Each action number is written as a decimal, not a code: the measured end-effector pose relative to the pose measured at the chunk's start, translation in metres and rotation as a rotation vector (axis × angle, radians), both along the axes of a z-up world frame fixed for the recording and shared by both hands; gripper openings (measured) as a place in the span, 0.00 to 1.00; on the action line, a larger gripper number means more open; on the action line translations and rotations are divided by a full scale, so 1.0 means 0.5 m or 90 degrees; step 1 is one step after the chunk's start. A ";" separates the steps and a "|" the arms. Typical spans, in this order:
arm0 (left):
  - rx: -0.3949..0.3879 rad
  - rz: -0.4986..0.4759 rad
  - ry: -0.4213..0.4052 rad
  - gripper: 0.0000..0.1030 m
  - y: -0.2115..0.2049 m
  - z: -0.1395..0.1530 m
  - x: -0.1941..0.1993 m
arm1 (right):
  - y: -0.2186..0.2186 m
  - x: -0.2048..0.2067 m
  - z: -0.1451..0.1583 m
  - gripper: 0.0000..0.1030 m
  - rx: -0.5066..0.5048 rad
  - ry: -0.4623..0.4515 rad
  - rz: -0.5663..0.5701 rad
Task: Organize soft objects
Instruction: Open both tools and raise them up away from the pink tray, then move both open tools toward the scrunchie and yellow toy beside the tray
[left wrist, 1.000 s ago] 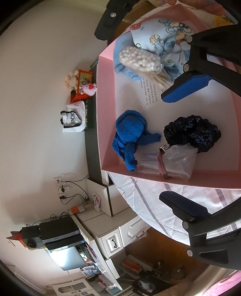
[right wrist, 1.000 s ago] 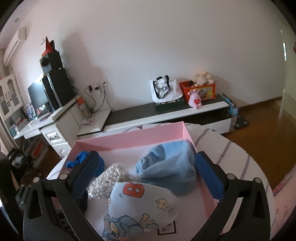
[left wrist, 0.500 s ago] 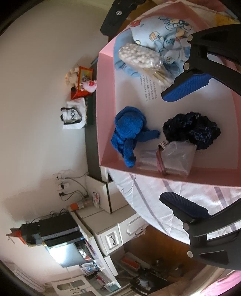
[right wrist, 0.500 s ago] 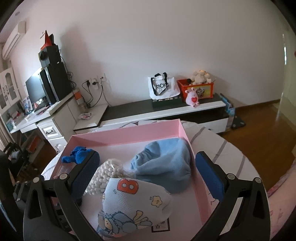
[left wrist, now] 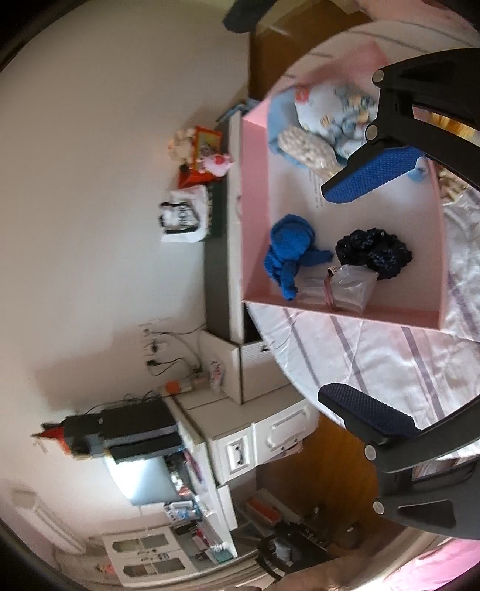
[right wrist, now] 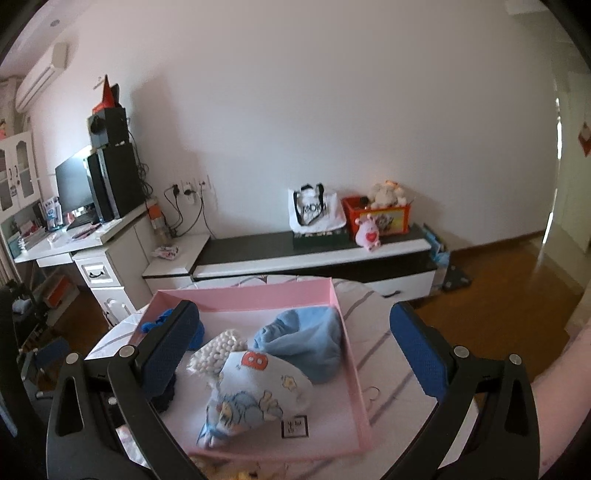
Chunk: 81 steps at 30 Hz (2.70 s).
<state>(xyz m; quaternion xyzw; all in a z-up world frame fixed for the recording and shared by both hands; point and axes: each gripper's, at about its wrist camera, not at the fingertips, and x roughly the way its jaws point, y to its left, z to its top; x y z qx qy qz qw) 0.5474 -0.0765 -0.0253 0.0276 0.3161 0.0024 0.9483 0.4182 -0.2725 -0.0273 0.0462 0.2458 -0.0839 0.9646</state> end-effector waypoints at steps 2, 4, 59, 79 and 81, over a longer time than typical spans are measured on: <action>-0.003 0.000 -0.016 0.94 -0.002 0.017 -0.038 | 0.013 -0.031 0.017 1.00 -0.009 -0.008 0.010; -0.006 -0.009 -0.028 0.94 -0.004 0.032 -0.082 | 0.025 -0.060 0.030 1.00 -0.030 -0.014 0.011; -0.034 -0.032 -0.145 1.00 0.012 0.183 -0.764 | 0.117 -0.550 0.125 1.00 -0.044 -0.096 0.027; -0.034 -0.016 -0.152 1.00 0.008 0.176 -0.761 | 0.110 -0.546 0.117 1.00 -0.049 -0.084 0.012; -0.034 -0.017 -0.152 1.00 0.009 0.175 -0.761 | 0.110 -0.544 0.115 1.00 -0.049 -0.081 0.013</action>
